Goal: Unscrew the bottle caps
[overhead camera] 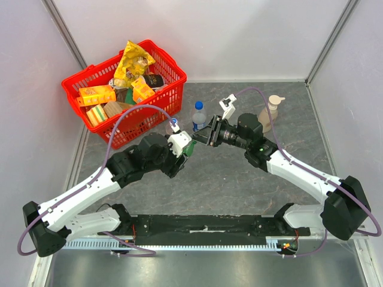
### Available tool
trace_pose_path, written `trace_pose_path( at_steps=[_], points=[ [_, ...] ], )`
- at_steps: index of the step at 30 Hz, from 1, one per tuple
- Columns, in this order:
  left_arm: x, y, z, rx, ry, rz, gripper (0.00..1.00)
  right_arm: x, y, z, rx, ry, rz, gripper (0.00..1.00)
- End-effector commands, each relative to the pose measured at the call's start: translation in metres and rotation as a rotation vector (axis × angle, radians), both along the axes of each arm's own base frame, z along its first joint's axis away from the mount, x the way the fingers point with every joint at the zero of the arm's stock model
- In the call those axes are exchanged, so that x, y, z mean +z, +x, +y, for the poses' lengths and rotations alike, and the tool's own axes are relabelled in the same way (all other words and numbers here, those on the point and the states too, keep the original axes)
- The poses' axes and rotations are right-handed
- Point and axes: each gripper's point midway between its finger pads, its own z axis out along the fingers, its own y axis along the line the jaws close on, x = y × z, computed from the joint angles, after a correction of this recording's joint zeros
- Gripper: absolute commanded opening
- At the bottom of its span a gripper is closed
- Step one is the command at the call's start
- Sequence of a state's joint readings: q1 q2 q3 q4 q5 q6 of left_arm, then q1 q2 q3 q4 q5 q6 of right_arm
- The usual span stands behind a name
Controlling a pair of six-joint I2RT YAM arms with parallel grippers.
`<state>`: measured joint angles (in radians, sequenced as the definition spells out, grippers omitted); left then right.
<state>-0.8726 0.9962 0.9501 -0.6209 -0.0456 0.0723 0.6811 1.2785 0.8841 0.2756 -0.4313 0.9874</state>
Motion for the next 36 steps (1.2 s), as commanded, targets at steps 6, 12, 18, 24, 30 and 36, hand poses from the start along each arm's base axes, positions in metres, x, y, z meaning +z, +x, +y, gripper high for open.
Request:
trace_pose_path(
  at_steps=[6,12,18,24,30,36],
  points=[
    [0.008,0.001,-0.007,-0.019,-0.039,-0.020,0.29,0.022,-0.013,-0.002,0.048,0.033,-0.123,0.15],
    [0.024,-0.029,-0.026,-0.197,-0.143,0.024,0.28,0.049,-0.028,-0.010,0.088,0.099,-0.280,0.10],
    [0.046,-0.067,-0.041,-0.401,-0.251,0.090,0.28,0.082,-0.054,-0.018,0.158,0.212,-0.445,0.04],
    [0.067,-0.096,-0.051,-0.554,-0.340,0.151,0.28,0.103,-0.082,-0.026,0.241,0.294,-0.570,0.03],
    [0.084,-0.123,-0.057,-0.695,-0.404,0.218,0.28,0.123,-0.112,-0.037,0.320,0.352,-0.703,0.02],
    [0.093,-0.133,-0.056,-0.748,-0.429,0.234,0.28,0.131,-0.115,-0.043,0.299,0.339,-0.743,0.01]
  ],
)
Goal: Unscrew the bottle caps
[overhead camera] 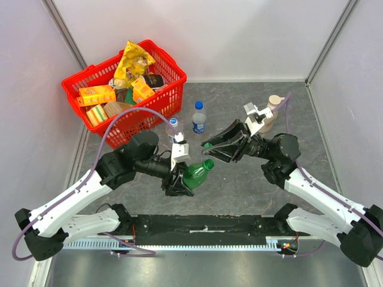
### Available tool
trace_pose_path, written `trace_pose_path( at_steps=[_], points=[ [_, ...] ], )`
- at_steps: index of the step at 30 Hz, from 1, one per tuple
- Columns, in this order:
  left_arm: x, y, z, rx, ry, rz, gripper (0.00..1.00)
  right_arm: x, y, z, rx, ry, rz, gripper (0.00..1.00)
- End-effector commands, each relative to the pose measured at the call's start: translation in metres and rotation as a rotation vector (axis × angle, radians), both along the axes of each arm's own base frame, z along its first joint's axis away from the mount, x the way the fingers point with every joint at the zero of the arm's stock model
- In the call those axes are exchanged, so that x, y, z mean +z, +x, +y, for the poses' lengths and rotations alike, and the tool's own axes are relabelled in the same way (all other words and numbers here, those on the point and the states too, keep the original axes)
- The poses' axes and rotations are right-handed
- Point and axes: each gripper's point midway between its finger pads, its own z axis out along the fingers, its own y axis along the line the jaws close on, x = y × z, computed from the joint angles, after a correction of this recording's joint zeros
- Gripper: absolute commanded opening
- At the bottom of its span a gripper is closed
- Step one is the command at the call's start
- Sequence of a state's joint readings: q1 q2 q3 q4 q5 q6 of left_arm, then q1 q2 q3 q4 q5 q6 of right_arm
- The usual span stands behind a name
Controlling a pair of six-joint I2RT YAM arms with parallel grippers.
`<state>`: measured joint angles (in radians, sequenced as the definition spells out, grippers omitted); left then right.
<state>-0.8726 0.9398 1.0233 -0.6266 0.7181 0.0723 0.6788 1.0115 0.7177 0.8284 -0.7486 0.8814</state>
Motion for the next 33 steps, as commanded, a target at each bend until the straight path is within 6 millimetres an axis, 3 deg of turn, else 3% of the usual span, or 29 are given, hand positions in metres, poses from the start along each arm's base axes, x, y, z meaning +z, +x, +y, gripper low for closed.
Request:
trace_pose_path(
  at_steps=[1,7,13,18,22,27,33],
  points=[
    [0.026,-0.016,-0.002,-0.106,-0.082,-0.021,0.28,0.013,-0.006,-0.007,-0.032,0.019,-0.078,0.01],
    [0.021,-0.017,-0.001,-0.106,-0.069,-0.009,0.28,-0.021,0.048,-0.013,-0.324,-0.150,0.037,0.00],
    [0.018,-0.015,-0.002,-0.103,-0.059,-0.006,0.27,-0.101,0.100,-0.032,-0.603,-0.363,0.170,0.00],
    [0.018,-0.009,-0.001,-0.070,-0.057,-0.037,0.27,-0.159,0.127,-0.051,-0.776,-0.472,0.254,0.00],
    [0.016,0.005,0.001,0.014,-0.050,-0.091,0.25,-0.193,0.144,-0.066,-0.902,-0.540,0.303,0.00],
    [0.014,0.018,0.007,0.110,-0.065,-0.147,0.24,-0.225,0.161,-0.075,-0.998,-0.589,0.352,0.00],
    [0.010,0.020,0.011,0.134,-0.070,-0.166,0.24,-0.264,0.179,-0.079,-1.072,-0.678,0.410,0.00]
  ],
)
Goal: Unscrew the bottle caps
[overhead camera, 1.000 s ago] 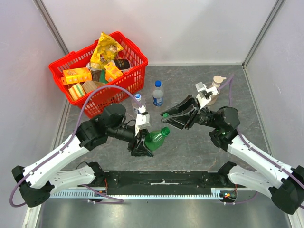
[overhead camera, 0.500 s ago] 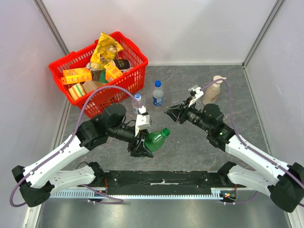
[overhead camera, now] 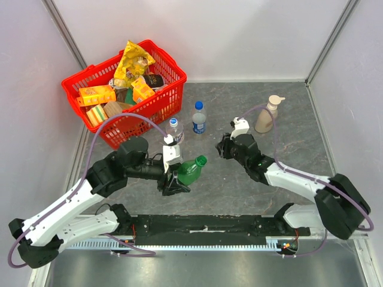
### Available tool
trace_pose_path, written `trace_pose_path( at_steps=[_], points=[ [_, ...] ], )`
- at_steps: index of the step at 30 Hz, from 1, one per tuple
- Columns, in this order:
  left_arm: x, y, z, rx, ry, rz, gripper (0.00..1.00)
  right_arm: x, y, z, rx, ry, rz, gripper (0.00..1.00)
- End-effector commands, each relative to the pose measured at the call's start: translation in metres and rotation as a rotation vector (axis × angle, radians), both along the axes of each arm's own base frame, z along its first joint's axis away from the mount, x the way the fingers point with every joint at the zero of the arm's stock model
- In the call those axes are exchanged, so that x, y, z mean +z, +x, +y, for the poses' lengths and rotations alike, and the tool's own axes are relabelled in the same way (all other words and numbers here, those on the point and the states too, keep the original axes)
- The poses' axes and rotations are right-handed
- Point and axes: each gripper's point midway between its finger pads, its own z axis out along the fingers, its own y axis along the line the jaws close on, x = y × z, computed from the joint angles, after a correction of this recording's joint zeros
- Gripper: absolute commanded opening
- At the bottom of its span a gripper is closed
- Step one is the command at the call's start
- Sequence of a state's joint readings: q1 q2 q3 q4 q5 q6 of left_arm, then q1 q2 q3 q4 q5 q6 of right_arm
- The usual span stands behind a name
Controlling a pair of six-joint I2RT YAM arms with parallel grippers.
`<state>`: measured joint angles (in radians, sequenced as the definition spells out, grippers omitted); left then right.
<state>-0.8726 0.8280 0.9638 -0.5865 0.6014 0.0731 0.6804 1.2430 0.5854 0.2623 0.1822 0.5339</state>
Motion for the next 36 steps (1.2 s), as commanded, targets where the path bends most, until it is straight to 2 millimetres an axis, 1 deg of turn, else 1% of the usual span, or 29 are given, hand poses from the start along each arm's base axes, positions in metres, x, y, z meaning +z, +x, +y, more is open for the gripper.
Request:
trace_pose_path(
  at_steps=[1,4,7,9,11,14,17,18,22,23,24,27,33,35,36],
  points=[
    [0.005,0.010,-0.002,0.031,-0.032,-0.064,0.24,-0.010,0.024,-0.008,-0.114,-0.025,-0.018,0.00],
    [0.001,0.010,-0.002,0.031,-0.022,-0.056,0.23,-0.032,0.030,-0.011,-0.150,-0.056,0.015,0.00],
    [-0.001,0.009,-0.002,0.028,-0.019,-0.051,0.23,-0.049,0.035,-0.015,-0.181,-0.088,0.050,0.01],
    [-0.003,0.009,-0.001,0.028,-0.018,-0.055,0.23,-0.056,0.037,-0.016,-0.190,-0.107,0.063,0.03],
    [-0.004,0.009,0.000,0.032,-0.014,-0.055,0.23,-0.062,0.038,-0.021,-0.216,-0.129,0.074,0.06],
    [-0.006,0.010,0.000,0.033,-0.008,-0.057,0.23,-0.070,0.039,-0.029,-0.253,-0.154,0.097,0.13],
    [-0.007,0.009,0.000,0.031,-0.005,-0.056,0.23,-0.075,0.038,-0.031,-0.252,-0.161,0.110,0.20],
    [-0.007,0.010,0.000,0.033,-0.005,-0.058,0.23,-0.075,0.038,-0.031,-0.247,-0.162,0.108,0.27],
    [-0.007,0.010,0.001,0.038,-0.003,-0.061,0.24,-0.075,0.039,-0.035,-0.255,-0.183,0.102,0.46],
    [-0.008,0.011,0.002,0.042,-0.001,-0.059,0.25,-0.075,0.039,-0.036,-0.261,-0.190,0.102,0.52],
    [-0.007,0.011,0.001,0.043,-0.002,-0.060,0.25,-0.074,0.038,-0.038,-0.267,-0.193,0.101,0.59],
    [-0.007,0.012,0.001,0.045,-0.004,-0.063,0.25,-0.069,0.037,-0.041,-0.278,-0.179,0.086,0.75],
    [-0.006,0.012,0.002,0.050,-0.005,-0.062,0.25,-0.054,0.032,-0.043,-0.279,-0.135,0.049,0.94],
    [-0.007,0.013,0.002,0.052,-0.005,-0.065,0.25,-0.049,0.030,-0.043,-0.269,-0.129,0.043,0.98],
    [-0.007,0.013,0.002,0.054,-0.004,-0.066,0.25,-0.045,0.030,-0.043,-0.264,-0.122,0.036,0.98]
  ],
)
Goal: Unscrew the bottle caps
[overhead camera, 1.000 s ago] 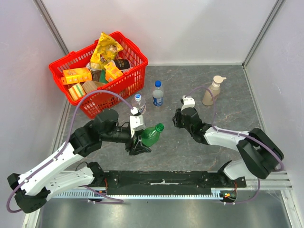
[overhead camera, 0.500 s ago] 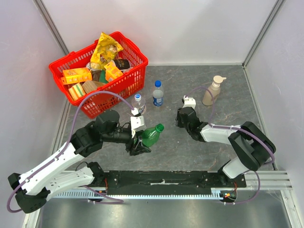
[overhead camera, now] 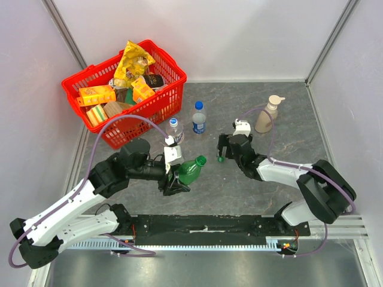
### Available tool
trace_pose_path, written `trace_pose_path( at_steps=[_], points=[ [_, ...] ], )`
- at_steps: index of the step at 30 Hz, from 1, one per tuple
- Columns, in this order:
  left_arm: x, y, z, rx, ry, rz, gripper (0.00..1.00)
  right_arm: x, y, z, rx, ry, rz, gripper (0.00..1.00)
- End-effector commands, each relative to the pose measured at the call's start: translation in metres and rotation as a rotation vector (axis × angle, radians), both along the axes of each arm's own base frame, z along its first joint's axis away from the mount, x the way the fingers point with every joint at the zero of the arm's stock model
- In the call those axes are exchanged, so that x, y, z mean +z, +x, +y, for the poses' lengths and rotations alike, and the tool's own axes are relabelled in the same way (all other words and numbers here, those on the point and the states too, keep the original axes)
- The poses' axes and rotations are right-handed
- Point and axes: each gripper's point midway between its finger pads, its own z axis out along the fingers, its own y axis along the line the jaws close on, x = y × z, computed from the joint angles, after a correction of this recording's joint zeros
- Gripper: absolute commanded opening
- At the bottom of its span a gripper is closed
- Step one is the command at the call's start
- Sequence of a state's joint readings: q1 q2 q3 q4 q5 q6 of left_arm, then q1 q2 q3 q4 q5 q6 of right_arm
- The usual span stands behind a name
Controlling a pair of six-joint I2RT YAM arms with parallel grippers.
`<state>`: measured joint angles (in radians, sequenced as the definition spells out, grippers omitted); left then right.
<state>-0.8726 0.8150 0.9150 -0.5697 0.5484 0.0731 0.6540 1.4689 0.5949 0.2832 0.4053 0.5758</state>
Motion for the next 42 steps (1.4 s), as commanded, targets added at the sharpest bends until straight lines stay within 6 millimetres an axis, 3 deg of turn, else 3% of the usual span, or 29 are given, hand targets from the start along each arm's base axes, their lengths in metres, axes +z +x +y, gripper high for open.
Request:
trace_pose_path(
  at_steps=[1,10,18,21,27,35,42],
  points=[
    [0.010,0.006,-0.001,0.007,-0.032,-0.061,0.25,0.027,0.003,-0.001,-0.007,0.043,-0.075,0.98],
    [0.009,0.011,0.002,0.040,-0.027,-0.079,0.25,0.071,-0.012,0.012,0.132,0.113,-0.141,0.98],
    [0.012,0.015,0.005,0.079,-0.032,-0.098,0.25,0.146,-0.042,0.029,0.366,0.227,-0.283,0.98],
    [0.014,0.017,0.006,0.089,-0.037,-0.105,0.25,0.178,-0.065,0.044,0.540,0.265,-0.360,0.98],
    [0.017,0.016,0.007,0.088,-0.054,-0.114,0.25,0.223,-0.114,0.070,0.885,0.298,-0.461,0.98],
    [0.021,0.011,0.007,0.067,-0.083,-0.127,0.25,0.295,-0.187,0.090,1.263,0.568,-0.603,0.98],
    [0.020,0.008,0.005,0.042,-0.087,-0.126,0.25,0.324,-0.204,0.094,1.346,0.763,-0.631,0.98]
  ],
)
